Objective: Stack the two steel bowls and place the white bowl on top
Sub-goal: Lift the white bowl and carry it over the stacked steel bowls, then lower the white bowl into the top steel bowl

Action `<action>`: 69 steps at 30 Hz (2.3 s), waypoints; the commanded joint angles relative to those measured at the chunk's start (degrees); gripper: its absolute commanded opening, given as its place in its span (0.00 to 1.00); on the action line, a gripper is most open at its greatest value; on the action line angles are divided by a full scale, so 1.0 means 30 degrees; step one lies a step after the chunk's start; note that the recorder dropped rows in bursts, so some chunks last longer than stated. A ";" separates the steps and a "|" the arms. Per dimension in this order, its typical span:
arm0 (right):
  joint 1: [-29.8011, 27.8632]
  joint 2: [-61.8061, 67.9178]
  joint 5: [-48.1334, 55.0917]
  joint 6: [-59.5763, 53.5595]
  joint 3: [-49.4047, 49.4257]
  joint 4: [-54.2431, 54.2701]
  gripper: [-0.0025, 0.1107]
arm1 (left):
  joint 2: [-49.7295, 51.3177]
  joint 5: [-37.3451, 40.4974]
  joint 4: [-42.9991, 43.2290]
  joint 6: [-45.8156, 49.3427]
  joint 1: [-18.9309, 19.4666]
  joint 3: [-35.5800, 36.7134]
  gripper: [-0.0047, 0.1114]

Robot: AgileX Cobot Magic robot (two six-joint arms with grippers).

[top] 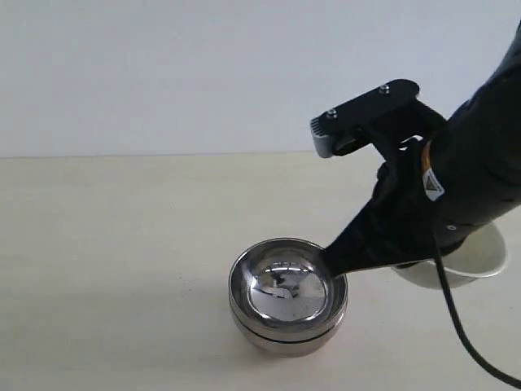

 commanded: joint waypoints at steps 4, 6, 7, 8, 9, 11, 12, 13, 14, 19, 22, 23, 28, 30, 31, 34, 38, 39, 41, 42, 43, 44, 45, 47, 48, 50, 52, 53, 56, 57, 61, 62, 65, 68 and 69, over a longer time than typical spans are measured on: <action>-0.0040 0.1184 -0.5086 -0.1007 0.0103 0.3279 0.02 | -0.0058 -0.0074 -0.0051 -0.0216 0.0010 0.0066 0.08; 0.0033 0.2082 -0.5050 -0.1362 0.0103 0.3462 0.02 | -0.0058 -0.0074 -0.0051 -0.0216 0.0010 0.0066 0.08; 0.0122 0.2554 -0.5236 -0.1502 0.0103 0.3462 0.02 | -0.0058 -0.0074 -0.0051 -0.0216 0.0010 0.0066 0.08; 0.0163 0.2981 -0.5576 -0.1551 0.0103 0.3386 0.02 | -0.0058 -0.0074 -0.0051 -0.0216 0.0010 0.0066 0.08; 0.0260 0.3315 -0.6185 -0.1551 0.0103 0.3386 0.02 | -0.0058 -0.0074 -0.0051 -0.0216 0.0010 0.0066 0.08; 0.0347 0.3721 -0.7697 -0.1551 0.0103 0.3386 0.02 | -0.0058 -0.0074 -0.0051 -0.0216 0.0010 0.0066 0.08; 0.0347 0.3869 -0.8325 -0.1551 0.0103 0.3386 0.02 | -0.0058 -0.0074 -0.0051 -0.0216 0.0010 0.0066 0.08; 0.0347 0.4019 -0.8790 -0.1551 0.0103 0.3386 0.02 | -0.0058 -0.0074 -0.0051 -0.0216 0.0010 0.0066 0.08; 0.0347 0.4185 -0.9163 -0.1513 0.0103 0.3377 0.02 | -0.0058 -0.0074 -0.0051 -0.0216 0.0010 0.0066 0.08; 0.0347 0.5486 -0.9245 -0.1888 -0.0286 0.2819 0.02 | -0.0058 -0.0074 -0.0051 -0.0216 0.0010 0.0066 0.08; 0.0347 0.6619 -0.9174 -0.1931 -0.1273 0.2819 0.02 | -0.0058 -0.0074 -0.0051 -0.0216 0.0010 0.0066 0.08; 0.0347 0.6737 -0.9174 -0.1931 -0.1387 0.2819 0.02 | -0.0058 -0.0074 -0.0051 -0.0216 0.0010 0.0066 0.08; 0.0347 0.7744 -0.8275 -0.1980 -0.1426 0.2855 0.02 | -0.0058 -0.0074 -0.0051 -0.0216 0.0010 0.0066 0.08; 0.0395 0.8051 -0.8511 -0.1980 -0.1426 0.2855 0.02 | -0.0058 -0.0074 -0.0051 -0.0216 0.0010 0.0066 0.08; 0.0494 0.8164 -0.8699 -0.1980 -0.1426 0.2855 0.02 | -0.0058 -0.0074 -0.0051 -0.0216 0.0010 0.0066 0.08; 0.0712 0.8215 -0.9250 -0.1980 -0.1426 0.2898 0.02 | -0.0058 -0.0074 -0.0051 -0.0216 0.0010 0.0066 0.08; 0.0727 0.8215 -0.9122 -0.1980 -0.1426 0.3362 0.02 | -0.0058 -0.0074 -0.0051 -0.0216 0.0010 0.0066 0.08; 0.0727 0.8215 -0.9013 -0.1980 -0.1426 0.3356 0.03 | -0.0058 -0.0074 -0.0051 -0.0216 0.0010 0.0066 0.08; 0.0727 0.8215 -0.8975 -0.1980 -0.1426 0.3445 0.08 | -0.0058 -0.0074 -0.0051 -0.0216 0.0010 0.0066 0.08; 0.0727 0.8215 -0.8975 -0.1980 -0.1426 0.3445 0.11 | -0.0058 -0.0074 -0.0051 -0.0216 0.0010 0.0066 0.08; 0.0727 0.8215 -0.8975 -0.1980 -0.1426 0.3445 0.16 | -0.0058 -0.0074 -0.0051 -0.0216 0.0010 0.0066 0.08; 0.0727 0.8215 -0.8975 -0.1980 -0.1426 0.3445 0.21 | -0.0058 -0.0074 -0.0051 -0.0216 0.0010 0.0066 0.08; 0.0727 0.8215 -0.8975 -0.1980 -0.1426 0.3445 0.27 | -0.0058 -0.0074 -0.0051 -0.0216 0.0010 0.0066 0.08; 0.0727 0.8215 -0.8975 -0.1980 -0.1426 0.3445 0.35 | -0.0058 -0.0074 -0.0051 -0.0216 0.0010 0.0066 0.08; 0.0727 0.8215 -0.8975 -0.1980 -0.1426 0.3445 0.36 | -0.0058 -0.0074 -0.0051 -0.0216 0.0010 0.0066 0.08; 0.0727 0.8215 -0.8975 -0.2031 -0.1553 0.3445 0.37 | -0.0058 -0.0074 -0.0051 -0.0216 0.0010 0.0066 0.08; 0.0727 0.8174 -0.8891 -0.2159 -0.1835 0.3445 0.37 | -0.0058 -0.0074 -0.0051 -0.0216 0.0010 0.0066 0.08; 0.0727 0.8146 -0.8882 -0.2199 -0.1998 0.3445 0.37 | -0.0058 -0.0074 -0.0051 -0.0216 0.0010 0.0066 0.08; 0.0727 0.7731 -0.8742 -0.2256 -0.2618 0.3445 0.37 | -0.0058 -0.0074 -0.0051 -0.0216 0.0010 0.0066 0.08; 0.0727 0.7511 -0.8742 -0.2256 -0.2751 0.3445 0.37 | -0.0058 -0.0074 -0.0051 -0.0216 0.0010 0.0066 0.08; 0.0727 0.6622 -0.7671 -0.2415 -0.3326 0.3362 0.37 | -0.0058 -0.0074 -0.0051 -0.0216 0.0010 0.0066 0.08; 0.0727 0.6409 -0.7508 -0.2415 -0.3341 0.3361 0.37 | -0.0058 -0.0074 -0.0051 -0.0216 0.0010 0.0066 0.08; 0.0691 0.5875 -0.7446 -0.2829 -0.3341 0.3253 0.37 | -0.0058 -0.0074 -0.0051 -0.0216 0.0010 0.0066 0.08; 0.0691 0.5344 -0.7446 -0.3051 -0.3341 0.2776 0.37 | -0.0058 -0.0074 -0.0051 -0.0216 0.0010 0.0066 0.08; 0.0691 0.5172 -0.7446 -0.3051 -0.3341 0.2732 0.37 | -0.0058 -0.0074 -0.0051 -0.0216 0.0010 0.0066 0.08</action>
